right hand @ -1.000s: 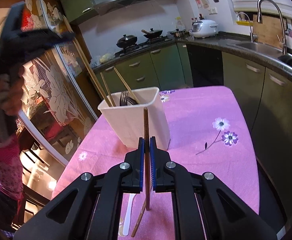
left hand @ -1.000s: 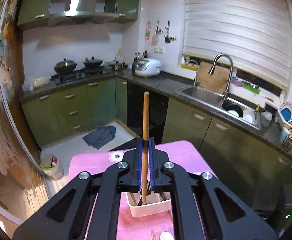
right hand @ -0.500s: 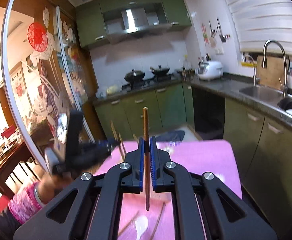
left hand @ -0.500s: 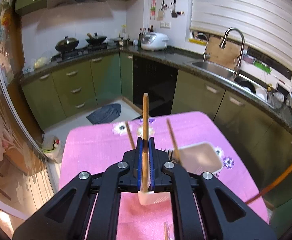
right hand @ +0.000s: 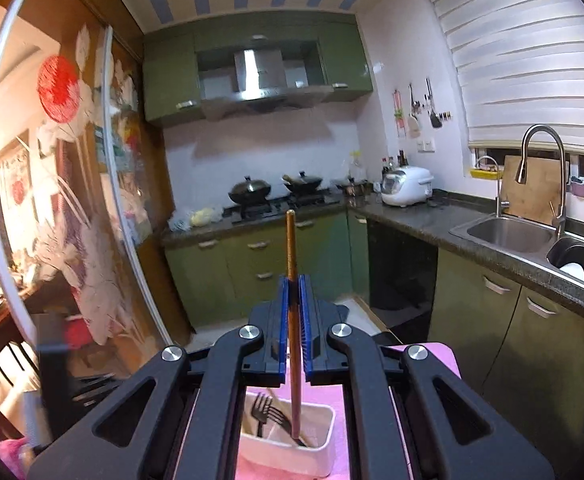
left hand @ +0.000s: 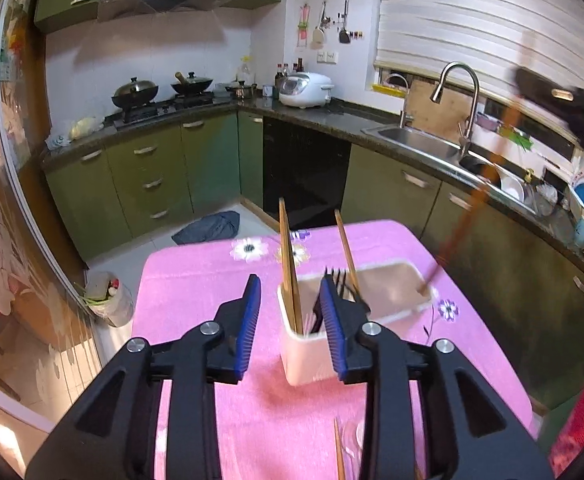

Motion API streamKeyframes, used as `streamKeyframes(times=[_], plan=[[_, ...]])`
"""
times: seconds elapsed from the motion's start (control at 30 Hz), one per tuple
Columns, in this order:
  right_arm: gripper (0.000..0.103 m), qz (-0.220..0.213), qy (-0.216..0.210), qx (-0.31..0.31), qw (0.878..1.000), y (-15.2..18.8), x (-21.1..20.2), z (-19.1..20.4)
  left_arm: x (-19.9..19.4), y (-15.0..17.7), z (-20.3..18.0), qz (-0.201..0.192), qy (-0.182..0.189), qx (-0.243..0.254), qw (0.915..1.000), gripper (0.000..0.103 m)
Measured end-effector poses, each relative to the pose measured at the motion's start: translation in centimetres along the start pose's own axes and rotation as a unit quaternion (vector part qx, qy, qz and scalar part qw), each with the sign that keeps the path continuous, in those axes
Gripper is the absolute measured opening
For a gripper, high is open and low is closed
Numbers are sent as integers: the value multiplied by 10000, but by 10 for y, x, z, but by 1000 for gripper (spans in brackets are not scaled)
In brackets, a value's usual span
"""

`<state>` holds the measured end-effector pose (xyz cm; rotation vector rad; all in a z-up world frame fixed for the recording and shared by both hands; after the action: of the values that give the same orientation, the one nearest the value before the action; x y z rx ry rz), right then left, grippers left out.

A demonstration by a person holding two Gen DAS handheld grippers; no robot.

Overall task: Organize utensils
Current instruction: 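Lower the chopstick into the white holder and open the right tool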

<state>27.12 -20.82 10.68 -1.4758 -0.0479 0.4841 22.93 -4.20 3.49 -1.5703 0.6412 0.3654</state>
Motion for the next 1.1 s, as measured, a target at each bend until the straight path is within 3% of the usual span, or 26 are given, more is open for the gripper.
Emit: streamKeyframes(times=[0.2,0.37,0.4,0.43,0.47,0.8,1.1], plan=[[7,572,114,-35,9983,45,61,3,0,32,1,275,104,-3,9996,33],[7,875,129,-75,9961,76,78,0,4,65,1,601,136,-25,9981,33],[14,891,121,-71,9959,80,79,0,6,72,2,714,143,-53,9973,33],[22,886,118,-56,9960,83,76,-1,9,81,2,845,152,-63,9963,34],[24,865,105,-37,9962,87,71,-2,11,86,1,910,155,-64,9957,35],[24,927,-4,156,9956,132,-10,-25,70,161,-22,2203,376,-234,9744,35],[31,1088,-77,648,9919,166,-42,-69,83,187,-38,2560,330,-70,9661,34]])
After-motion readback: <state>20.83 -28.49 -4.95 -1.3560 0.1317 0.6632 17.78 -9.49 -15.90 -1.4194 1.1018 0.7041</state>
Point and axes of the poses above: each gripper's, at about its wrist camera, not at the fingertips, and x roughly the way its jaws point, z to its left, y to its underside, the point moved 3 cm from there along x, roughly the way its jaws point, and after that the axes turned 7 degrees about y, right-handed, at the moved point
